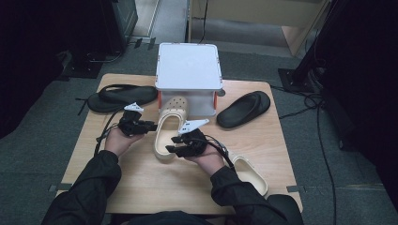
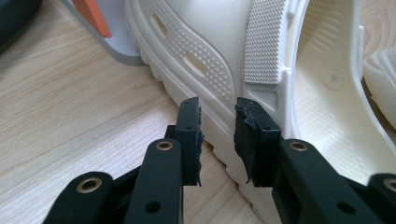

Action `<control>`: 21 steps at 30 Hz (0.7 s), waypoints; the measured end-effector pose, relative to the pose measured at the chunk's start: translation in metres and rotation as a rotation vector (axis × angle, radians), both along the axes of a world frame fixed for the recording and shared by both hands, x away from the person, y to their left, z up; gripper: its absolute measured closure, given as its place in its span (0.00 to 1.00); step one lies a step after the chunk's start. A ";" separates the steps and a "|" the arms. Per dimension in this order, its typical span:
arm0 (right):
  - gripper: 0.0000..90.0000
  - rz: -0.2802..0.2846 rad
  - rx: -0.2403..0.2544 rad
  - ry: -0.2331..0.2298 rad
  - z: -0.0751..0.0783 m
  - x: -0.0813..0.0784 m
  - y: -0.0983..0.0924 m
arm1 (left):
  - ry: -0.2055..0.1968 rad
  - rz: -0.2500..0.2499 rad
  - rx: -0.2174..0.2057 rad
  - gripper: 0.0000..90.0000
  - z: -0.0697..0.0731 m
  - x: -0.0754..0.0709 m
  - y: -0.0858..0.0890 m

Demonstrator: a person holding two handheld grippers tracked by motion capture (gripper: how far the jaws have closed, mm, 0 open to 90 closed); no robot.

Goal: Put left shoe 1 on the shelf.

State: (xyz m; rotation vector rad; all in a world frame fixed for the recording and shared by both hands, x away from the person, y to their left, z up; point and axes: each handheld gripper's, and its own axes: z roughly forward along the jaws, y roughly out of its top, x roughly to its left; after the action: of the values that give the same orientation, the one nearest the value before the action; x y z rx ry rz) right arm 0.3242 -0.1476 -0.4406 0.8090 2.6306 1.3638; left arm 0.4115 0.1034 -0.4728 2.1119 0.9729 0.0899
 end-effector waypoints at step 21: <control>0.63 -0.042 -0.024 -0.010 -0.007 -0.012 0.010 | -0.077 -0.014 -0.093 0.79 0.054 0.016 0.010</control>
State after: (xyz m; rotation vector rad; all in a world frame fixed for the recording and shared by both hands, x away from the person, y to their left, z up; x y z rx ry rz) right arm 0.3119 -0.1378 -0.4476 0.8470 2.6024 1.3194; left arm 0.4271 0.1131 -0.4188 2.0156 0.8993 0.1162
